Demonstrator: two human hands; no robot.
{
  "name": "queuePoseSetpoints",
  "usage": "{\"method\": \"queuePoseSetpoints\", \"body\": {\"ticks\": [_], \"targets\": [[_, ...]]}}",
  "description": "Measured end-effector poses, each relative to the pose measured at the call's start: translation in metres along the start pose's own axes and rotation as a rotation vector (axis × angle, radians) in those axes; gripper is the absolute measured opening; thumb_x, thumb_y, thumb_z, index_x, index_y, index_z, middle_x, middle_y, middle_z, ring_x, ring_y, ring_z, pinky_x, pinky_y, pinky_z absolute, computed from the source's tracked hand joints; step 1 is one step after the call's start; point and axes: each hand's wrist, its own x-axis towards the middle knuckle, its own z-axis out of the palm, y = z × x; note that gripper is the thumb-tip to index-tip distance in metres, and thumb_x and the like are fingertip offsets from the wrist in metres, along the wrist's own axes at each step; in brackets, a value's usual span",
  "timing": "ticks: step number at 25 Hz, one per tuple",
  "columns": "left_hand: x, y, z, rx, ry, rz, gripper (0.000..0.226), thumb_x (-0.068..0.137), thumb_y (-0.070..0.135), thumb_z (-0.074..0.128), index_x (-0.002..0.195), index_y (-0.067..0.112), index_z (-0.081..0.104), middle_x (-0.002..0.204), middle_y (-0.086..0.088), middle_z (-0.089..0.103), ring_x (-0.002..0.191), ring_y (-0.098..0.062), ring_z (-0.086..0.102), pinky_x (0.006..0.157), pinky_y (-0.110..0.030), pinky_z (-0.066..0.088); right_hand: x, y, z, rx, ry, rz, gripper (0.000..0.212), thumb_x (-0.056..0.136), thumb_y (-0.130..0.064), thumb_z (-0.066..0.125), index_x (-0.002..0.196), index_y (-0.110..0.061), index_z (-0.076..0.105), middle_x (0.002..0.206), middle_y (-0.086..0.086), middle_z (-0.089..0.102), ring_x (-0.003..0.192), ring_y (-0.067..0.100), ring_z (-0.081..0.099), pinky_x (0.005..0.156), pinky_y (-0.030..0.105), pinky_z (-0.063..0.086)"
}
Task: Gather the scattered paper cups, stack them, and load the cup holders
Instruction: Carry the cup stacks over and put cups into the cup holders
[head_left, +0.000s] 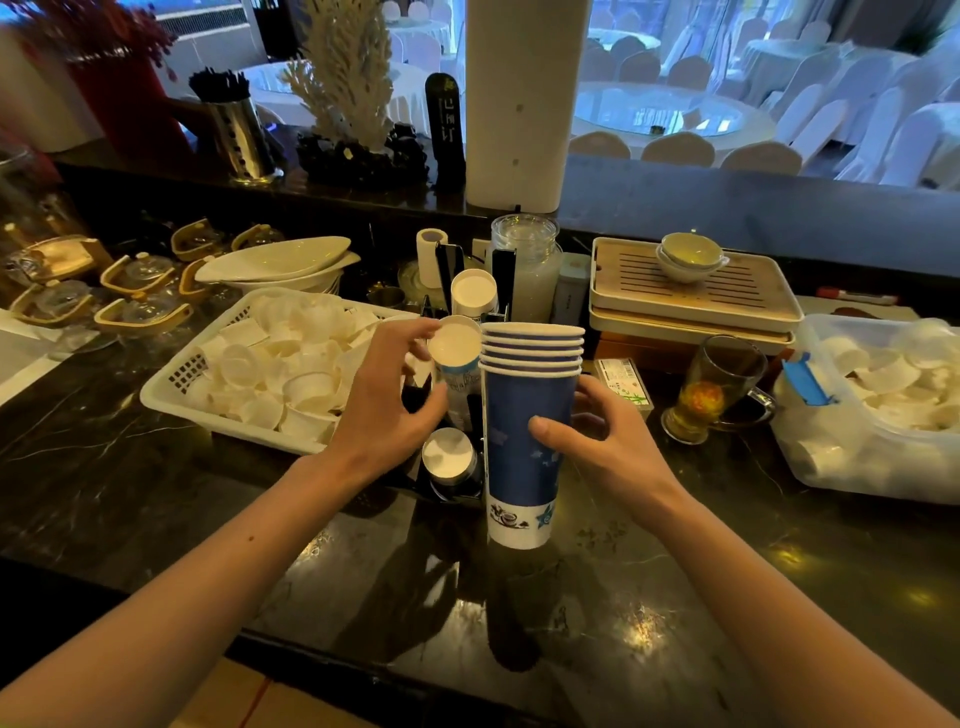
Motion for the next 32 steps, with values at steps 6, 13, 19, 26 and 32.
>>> {"method": "queuePoseSetpoints", "body": {"ticks": [6,13,19,26,32], "targets": [[-0.006,0.009,0.008,0.028,-0.258,0.123,0.099,0.074,0.016,0.082,0.149,0.037,0.020,0.163,-0.002,0.003,0.150,-0.015,0.005,0.115,-0.014,0.014,0.000,-0.010,0.001,0.165,-0.055,0.056,0.049,0.070,-0.050,0.071,0.115,-0.044,0.051,0.117,-0.011,0.062,0.108,0.013,0.063,0.083,0.036,0.059],[-0.002,0.020,0.009,-0.029,-0.326,0.122,0.101,0.072,0.017,0.084,0.151,0.027,0.022,0.159,-0.003,0.017,0.149,-0.015,0.013,0.117,-0.041,0.029,-0.006,-0.021,0.004,0.186,-0.066,0.080,0.069,0.073,-0.053,0.065,0.134,-0.036,0.039,0.113,-0.008,0.061,0.098,0.015,0.069,0.081,0.039,0.060],[-0.006,0.029,0.008,-0.051,-0.305,0.100,0.100,0.070,0.026,0.085,0.150,0.018,0.026,0.156,0.000,0.020,0.145,-0.016,0.021,0.105,-0.050,0.044,-0.013,-0.029,-0.004,0.114,-0.093,0.090,0.053,0.090,-0.057,0.041,0.138,-0.033,0.042,0.121,0.000,0.060,0.093,0.008,0.071,0.073,0.024,0.059],[-0.018,0.043,0.000,-0.107,-0.233,0.020,0.088,0.071,0.052,0.071,0.145,0.026,0.034,0.144,0.016,0.034,0.125,-0.018,0.049,0.097,-0.035,0.052,-0.022,-0.043,-0.014,0.206,-0.159,0.073,0.036,0.098,-0.049,0.035,0.111,-0.028,0.061,0.082,-0.008,0.073,0.075,0.009,0.071,0.065,0.020,0.055],[-0.034,0.040,-0.003,-0.206,-0.162,-0.099,0.071,0.079,0.046,0.072,0.140,0.036,0.038,0.124,0.002,0.052,0.090,-0.011,0.064,0.075,-0.027,0.057,-0.017,-0.041,-0.008,0.185,-0.224,0.014,0.056,0.091,-0.048,0.050,0.143,-0.030,0.039,0.132,0.010,0.057,0.101,0.031,0.070,0.087,0.039,0.058]]}}
